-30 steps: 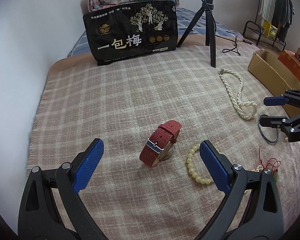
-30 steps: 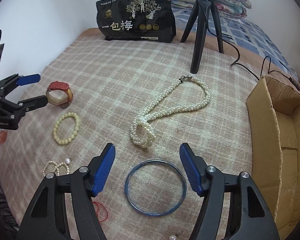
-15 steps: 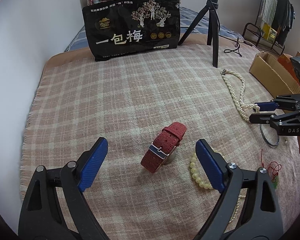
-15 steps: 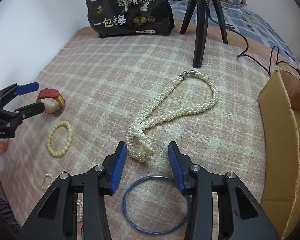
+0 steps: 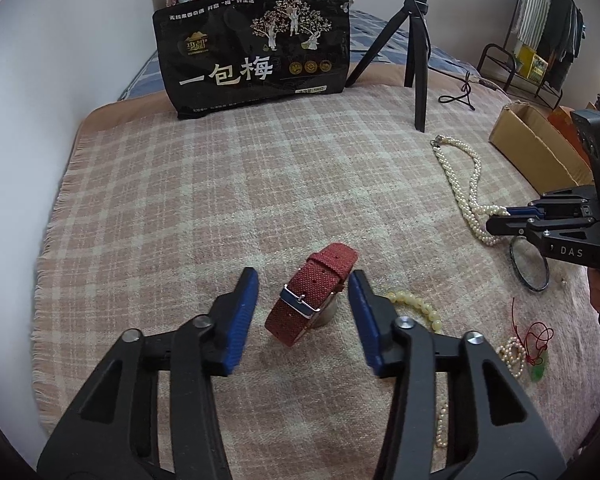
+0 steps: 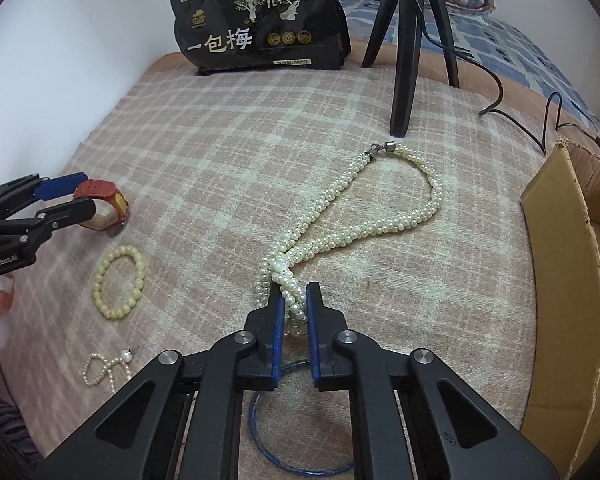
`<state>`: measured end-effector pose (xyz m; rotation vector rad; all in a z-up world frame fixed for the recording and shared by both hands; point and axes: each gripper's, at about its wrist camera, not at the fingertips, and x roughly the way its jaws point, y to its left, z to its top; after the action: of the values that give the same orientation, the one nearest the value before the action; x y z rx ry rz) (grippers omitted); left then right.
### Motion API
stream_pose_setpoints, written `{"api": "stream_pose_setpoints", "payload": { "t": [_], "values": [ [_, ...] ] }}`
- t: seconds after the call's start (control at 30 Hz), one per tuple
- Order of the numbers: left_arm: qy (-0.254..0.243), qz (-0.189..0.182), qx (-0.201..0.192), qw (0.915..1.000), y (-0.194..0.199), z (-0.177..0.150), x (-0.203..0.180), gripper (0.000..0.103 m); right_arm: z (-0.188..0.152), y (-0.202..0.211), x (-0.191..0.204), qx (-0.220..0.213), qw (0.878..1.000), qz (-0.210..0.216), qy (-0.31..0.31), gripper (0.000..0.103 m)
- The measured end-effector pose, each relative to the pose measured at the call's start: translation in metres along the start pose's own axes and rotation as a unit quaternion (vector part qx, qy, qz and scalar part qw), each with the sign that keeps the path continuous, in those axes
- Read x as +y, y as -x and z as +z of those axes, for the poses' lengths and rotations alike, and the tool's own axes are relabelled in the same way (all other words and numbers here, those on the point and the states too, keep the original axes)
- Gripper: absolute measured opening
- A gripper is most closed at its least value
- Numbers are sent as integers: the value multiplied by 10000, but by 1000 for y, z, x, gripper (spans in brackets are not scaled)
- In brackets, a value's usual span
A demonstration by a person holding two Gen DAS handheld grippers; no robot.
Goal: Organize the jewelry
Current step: 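Close the left tool on the red watch strap while the right tool grips the pearl necklace, then lift the red watch with the left tool while the right tool lifts the pearl necklace toward the box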
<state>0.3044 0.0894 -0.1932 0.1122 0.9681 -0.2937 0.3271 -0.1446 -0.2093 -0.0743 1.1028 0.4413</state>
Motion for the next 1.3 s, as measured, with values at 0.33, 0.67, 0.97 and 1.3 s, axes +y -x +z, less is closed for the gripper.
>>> {"api": "stream_pose_setpoints", "payload": {
  "t": [0.33, 0.67, 0.97, 1.3],
  "values": [
    [-64, -5, 34, 10000, 0, -2, -3, 35, 1, 5, 4, -74, 9999, -103, 83, 7],
    [-37, -56, -7, 10000, 6, -1, -4, 21, 3, 13, 3, -212, 9997, -108, 61, 7],
    [-29, 5, -185, 9998, 20, 2, -8, 21, 4, 24, 6, -333, 9993, -103, 125, 7],
    [-100, 13, -544, 9985, 48, 11, -19, 21, 11, 63, 12, -706, 9971, -164, 208, 7]
  ]
}}
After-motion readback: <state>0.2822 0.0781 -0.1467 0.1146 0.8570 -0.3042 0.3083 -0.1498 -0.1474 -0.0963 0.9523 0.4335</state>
